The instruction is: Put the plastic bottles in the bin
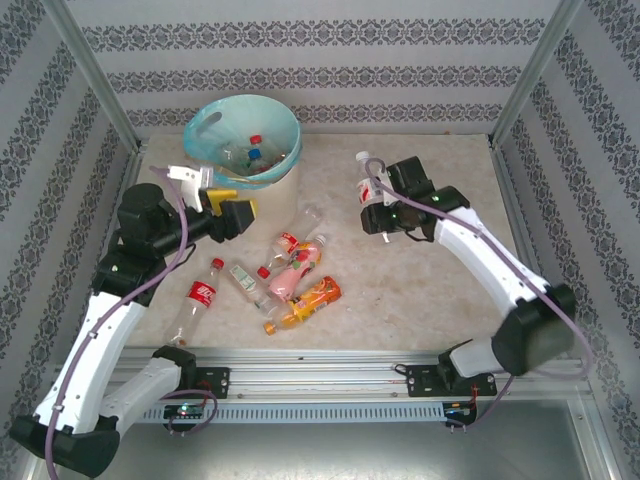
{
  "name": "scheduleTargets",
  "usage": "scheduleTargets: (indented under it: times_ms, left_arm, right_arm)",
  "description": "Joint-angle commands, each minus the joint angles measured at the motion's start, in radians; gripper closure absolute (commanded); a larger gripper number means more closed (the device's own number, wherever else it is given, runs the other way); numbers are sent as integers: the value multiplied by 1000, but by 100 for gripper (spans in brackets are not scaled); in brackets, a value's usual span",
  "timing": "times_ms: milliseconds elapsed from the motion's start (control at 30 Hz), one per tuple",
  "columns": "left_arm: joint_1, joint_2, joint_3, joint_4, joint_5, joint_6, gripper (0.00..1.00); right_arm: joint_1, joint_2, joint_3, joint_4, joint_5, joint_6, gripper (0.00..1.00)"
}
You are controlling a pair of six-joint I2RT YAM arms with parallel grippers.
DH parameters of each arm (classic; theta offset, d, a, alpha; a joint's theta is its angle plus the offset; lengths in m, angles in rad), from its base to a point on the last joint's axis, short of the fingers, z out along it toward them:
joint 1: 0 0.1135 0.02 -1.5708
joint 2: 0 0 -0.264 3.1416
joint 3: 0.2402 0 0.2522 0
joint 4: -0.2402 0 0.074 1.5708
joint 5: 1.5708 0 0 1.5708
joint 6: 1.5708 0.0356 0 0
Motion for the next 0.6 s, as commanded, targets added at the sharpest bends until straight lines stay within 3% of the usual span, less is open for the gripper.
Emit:
scheduleTargets:
  times_ms: [0, 200, 333, 500, 567]
  left_arm:
    - [-7, 27, 37, 220, 60, -127, 25]
    - [-20, 112, 84, 373, 93, -219, 21]
    - [-59, 176, 144, 334, 67, -183, 16]
    - [-130, 249, 203, 364, 52, -159, 0]
    - [-145, 271, 218, 371, 51, -156, 0]
  right_arm:
    - [23, -132, -45, -2, -75, 37, 41]
    - [53, -326, -75, 40, -170, 55, 41]
    - [65, -392, -61, 72, -248, 57, 41]
    - [97, -432, -49, 144, -354, 60, 41]
    - [113, -443, -52, 175, -378, 63, 41]
